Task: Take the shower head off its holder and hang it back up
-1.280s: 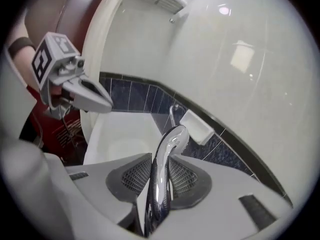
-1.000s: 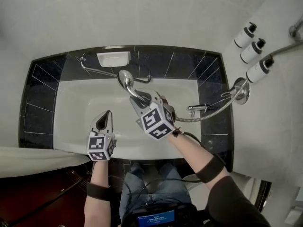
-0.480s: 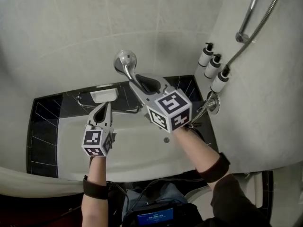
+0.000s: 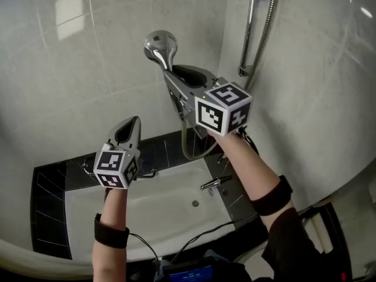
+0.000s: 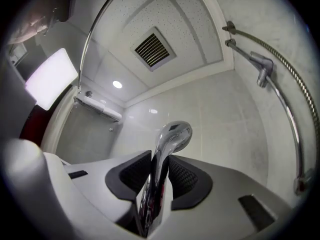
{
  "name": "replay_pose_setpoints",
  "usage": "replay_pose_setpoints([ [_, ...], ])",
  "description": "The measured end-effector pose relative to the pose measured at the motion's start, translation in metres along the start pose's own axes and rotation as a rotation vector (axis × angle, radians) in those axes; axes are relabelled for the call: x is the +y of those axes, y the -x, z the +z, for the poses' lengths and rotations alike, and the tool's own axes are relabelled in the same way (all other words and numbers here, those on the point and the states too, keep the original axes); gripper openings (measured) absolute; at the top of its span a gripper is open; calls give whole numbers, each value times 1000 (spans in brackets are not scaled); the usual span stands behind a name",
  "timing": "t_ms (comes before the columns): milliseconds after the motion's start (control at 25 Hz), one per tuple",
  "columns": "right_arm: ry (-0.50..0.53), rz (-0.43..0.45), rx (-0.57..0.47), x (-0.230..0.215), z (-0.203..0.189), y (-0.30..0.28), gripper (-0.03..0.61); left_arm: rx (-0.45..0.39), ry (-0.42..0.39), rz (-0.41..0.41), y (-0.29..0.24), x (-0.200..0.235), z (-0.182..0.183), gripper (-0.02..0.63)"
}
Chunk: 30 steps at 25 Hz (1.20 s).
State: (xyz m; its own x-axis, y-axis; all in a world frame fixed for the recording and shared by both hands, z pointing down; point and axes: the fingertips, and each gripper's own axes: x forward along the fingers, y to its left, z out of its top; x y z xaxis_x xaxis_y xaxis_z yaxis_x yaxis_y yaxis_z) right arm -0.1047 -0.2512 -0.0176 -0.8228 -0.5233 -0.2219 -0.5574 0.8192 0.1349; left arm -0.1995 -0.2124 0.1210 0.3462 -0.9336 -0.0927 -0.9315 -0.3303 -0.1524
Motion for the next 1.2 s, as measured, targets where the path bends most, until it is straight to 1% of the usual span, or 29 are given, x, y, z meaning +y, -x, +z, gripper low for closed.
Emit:
replay_pose_setpoints([
  [120, 45, -40, -27, -21, 37, 7, 135, -40, -12, -24, -19, -10, 30, 0],
  [240, 85, -74, -28, -34, 63, 13, 135, -72, -38, -44, -37, -21, 58, 0],
  [360, 132, -105, -31, -48, 92, 16, 132, -113, -33, -74, -56, -29, 94, 0],
  [520, 189, -152, -24, -67, 120, 20, 90, -161, -53, -91, -71, -40, 134, 0],
  [560, 198, -164, -19, -71, 123, 20, 78, -165, -51, -94, -75, -41, 140, 0],
  [600, 204, -176, -16, -76, 125, 19, 64, -166, -29, -101, -81, -42, 145, 0],
  [640, 207, -189, -15, -81, 125, 19, 42, -164, 21, -117, -90, -42, 144, 0],
  [680, 203, -199, -11, -85, 122, 18, 15, -154, 102, -144, -100, -44, 137, 0],
  [720, 194, -204, 2, -87, 113, 17, 15, -136, 206, -178, -110, -48, 122, 0],
  [760, 181, -205, 26, -88, 99, 17, 15, -112, 311, -205, -116, -54, 100, 0],
  [800, 165, -201, 56, -86, 80, 19, 15, -79, 394, -213, -116, -59, 72, 0],
  [840, 149, -194, 84, -84, 61, 22, 15, -33, 438, -199, -112, -63, 41, 0],
  [880, 136, -187, 103, -84, 45, 25, 15, 25, 440, -173, -108, -63, 10, 0],
  [960, 130, -181, 117, -92, 28, 27, 15, 128, 387, -111, -105, -57, -41, 0],
  [1080, 103, -193, 141, -106, 0, 33, 15, 174, 394, -39, -91, -41, -92, 0],
  [1160, 76, -195, 171, -111, -24, 35, 15, 195, 394, -6, -77, -32, -112, 0],
  [1200, 64, -196, 185, -113, -34, 35, 15, 189, 405, -3, -74, -29, -116, 0],
])
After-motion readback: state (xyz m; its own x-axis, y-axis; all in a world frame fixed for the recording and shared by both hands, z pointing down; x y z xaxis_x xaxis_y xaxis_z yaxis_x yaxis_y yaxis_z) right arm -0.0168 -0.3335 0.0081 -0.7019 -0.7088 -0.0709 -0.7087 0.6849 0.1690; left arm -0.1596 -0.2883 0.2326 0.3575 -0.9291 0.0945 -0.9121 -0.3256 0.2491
